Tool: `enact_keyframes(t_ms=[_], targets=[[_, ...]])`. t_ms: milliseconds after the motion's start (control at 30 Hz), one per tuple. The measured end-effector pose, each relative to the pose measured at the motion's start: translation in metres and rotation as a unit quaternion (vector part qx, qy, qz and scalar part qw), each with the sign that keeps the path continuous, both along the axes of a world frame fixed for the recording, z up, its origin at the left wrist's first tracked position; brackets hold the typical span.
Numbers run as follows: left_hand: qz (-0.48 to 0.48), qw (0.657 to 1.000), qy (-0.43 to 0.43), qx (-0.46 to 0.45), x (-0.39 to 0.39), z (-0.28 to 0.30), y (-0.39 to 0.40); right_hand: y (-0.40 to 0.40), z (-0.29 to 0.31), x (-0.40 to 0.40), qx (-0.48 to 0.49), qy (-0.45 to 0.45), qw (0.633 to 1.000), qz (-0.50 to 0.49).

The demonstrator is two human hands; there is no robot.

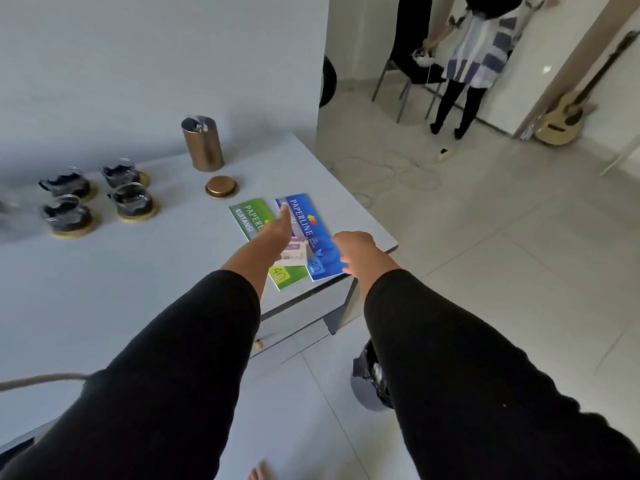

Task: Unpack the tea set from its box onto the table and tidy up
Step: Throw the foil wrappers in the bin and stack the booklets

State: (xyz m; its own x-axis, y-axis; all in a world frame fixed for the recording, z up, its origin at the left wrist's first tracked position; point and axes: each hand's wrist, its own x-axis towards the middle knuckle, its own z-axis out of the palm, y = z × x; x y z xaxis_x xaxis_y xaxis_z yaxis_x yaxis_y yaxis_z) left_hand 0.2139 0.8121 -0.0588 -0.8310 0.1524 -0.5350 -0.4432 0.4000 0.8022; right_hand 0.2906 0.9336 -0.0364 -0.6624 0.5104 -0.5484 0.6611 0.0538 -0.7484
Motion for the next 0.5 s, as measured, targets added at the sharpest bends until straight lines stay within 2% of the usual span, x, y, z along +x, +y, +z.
enact_keyframes(t_ms=[200, 500], targets=[[0.045, 0.996, -0.011, -0.076, -0.028, -0.028, -0.049, -0.032, -0.023, -0.053, 0.025, -0.055, 0.998, 0.010], [0.088, 0.989, -0.097, -0.074, -0.058, -0.076, -0.040, -0.016, -0.075, -0.118, 0.128, -0.123, 0.981, 0.083]])
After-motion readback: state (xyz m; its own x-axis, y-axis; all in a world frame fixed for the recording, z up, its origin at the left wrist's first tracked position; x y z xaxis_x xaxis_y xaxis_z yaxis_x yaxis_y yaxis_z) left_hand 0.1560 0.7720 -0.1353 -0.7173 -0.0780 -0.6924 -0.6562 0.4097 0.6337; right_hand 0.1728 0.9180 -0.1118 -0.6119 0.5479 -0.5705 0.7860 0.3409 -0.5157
